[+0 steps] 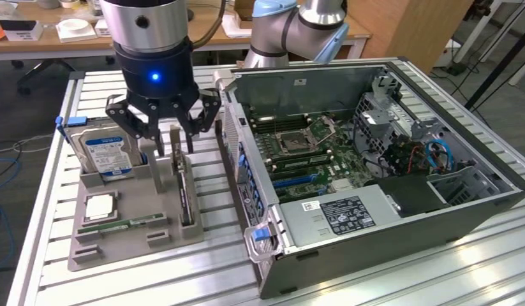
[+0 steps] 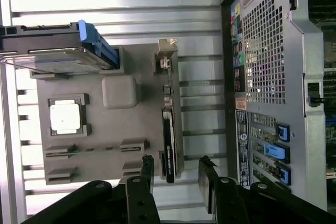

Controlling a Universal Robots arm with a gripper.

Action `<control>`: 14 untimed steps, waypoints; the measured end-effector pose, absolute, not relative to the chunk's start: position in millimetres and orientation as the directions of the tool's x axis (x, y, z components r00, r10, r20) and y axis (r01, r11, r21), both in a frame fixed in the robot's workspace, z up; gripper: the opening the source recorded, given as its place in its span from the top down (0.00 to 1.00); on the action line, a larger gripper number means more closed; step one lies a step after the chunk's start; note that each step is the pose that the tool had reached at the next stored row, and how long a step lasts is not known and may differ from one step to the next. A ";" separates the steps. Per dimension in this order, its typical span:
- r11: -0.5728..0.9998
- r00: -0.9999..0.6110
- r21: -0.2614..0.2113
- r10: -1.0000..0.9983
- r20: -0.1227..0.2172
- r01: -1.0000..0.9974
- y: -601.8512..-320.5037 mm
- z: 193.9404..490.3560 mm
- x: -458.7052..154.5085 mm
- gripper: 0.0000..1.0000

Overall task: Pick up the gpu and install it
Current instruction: 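Pick up the gpu and move the gpu toward the slot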

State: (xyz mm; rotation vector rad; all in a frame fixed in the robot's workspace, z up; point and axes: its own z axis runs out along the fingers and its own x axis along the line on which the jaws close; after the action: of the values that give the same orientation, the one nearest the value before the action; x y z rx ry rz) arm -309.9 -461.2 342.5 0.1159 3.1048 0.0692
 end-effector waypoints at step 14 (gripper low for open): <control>0.996 -0.997 0.046 0.075 -0.032 0.074 -461.2 332.4 -309.9 0.53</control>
State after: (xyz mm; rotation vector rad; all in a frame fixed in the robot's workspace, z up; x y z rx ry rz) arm -309.9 -461.2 332.4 0.1159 3.1047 0.0692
